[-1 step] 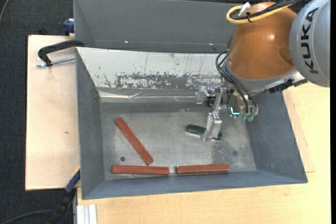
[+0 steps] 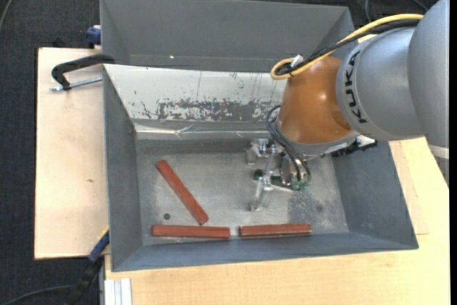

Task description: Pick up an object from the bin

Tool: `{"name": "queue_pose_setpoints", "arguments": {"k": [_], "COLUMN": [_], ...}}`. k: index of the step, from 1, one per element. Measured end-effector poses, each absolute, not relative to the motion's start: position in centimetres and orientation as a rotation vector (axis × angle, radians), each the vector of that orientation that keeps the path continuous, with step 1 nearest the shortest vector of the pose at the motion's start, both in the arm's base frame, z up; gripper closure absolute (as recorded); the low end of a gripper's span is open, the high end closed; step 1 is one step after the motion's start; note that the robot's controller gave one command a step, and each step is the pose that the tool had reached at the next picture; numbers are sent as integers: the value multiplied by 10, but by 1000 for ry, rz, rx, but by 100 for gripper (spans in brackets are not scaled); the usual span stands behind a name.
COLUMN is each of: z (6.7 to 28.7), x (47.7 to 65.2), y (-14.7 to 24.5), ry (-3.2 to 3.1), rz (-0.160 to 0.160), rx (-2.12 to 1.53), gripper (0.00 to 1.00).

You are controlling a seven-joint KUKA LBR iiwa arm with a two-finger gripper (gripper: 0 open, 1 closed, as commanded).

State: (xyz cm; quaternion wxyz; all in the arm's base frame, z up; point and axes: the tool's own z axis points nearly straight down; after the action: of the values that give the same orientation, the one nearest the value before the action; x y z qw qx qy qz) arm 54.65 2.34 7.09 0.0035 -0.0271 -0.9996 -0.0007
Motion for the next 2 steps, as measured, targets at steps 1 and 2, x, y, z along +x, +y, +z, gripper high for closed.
{"name": "queue_pose_setpoints", "arguments": {"k": [1,2], "z": [71,71], "x": [573,573], "y": [-35,-32], "ry": [-3146,-3144], "rz": [3,-1], "rx": [128,131], "gripper": [0,100]}}
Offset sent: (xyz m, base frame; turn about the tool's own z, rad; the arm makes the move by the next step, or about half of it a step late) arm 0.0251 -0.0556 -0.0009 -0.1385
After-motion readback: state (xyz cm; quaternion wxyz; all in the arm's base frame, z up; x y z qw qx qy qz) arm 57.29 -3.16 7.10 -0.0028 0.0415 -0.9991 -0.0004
